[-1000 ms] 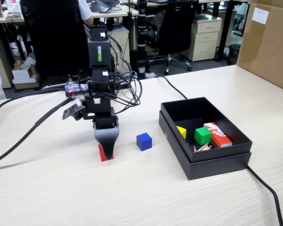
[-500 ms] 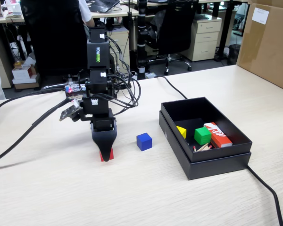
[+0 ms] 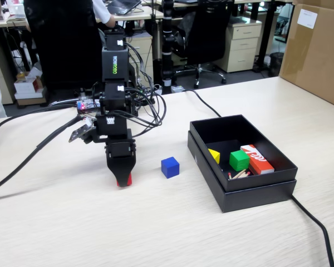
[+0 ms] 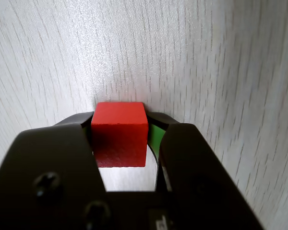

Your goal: Put the red cube on top of the blue cube

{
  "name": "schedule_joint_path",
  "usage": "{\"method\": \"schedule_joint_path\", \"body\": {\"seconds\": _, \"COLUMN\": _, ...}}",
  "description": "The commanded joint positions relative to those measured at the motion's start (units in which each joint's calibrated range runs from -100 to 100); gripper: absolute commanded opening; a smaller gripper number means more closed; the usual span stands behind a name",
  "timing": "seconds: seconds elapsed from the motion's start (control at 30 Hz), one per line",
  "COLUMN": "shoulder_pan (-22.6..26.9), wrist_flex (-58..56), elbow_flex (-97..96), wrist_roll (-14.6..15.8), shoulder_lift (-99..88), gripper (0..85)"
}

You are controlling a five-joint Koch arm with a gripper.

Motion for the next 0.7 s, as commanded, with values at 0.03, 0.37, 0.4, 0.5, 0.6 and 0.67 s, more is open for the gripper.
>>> {"method": "schedule_joint_path", "body": {"seconds": 0.03, "shoulder_pan": 0.8, "wrist_flex": 1.6, "elbow_flex": -2.6, "wrist_roll": 0.7, "shoulder_lift": -14.3, "gripper": 3.3}}
{"method": "schedule_joint_path", "body": {"seconds": 0.37, "shoulder_pan": 5.4, "wrist_flex": 0.8, "elbow_flex": -16.1, "wrist_roll": 3.2, "shoulder_lift": -42.8, "gripper": 3.3}}
{"method": "schedule_joint_path", "body": {"seconds": 0.4, "shoulder_pan": 6.3, "wrist_flex": 0.8, "elbow_flex": -16.9, "wrist_roll": 3.7, "shoulder_lift": -45.5, "gripper": 3.3}}
{"method": "schedule_joint_path", "body": {"seconds": 0.5, "shoulder_pan": 8.6, "wrist_flex": 0.8, "elbow_flex": -17.1, "wrist_roll": 4.6, "shoulder_lift": -48.8, "gripper": 3.3}}
{"method": "schedule_joint_path", "body": {"seconds": 0.6, "shoulder_pan": 10.8, "wrist_flex": 0.9, "elbow_flex": -14.0, "wrist_roll": 5.1, "shoulder_lift": -47.9, "gripper": 3.3}}
{"method": "schedule_joint_path", "body": {"seconds": 0.67, "shoulder_pan": 11.5, "wrist_flex": 0.9, "elbow_flex": -11.8, "wrist_roll": 5.1, "shoulder_lift": -46.0, "gripper": 3.3}}
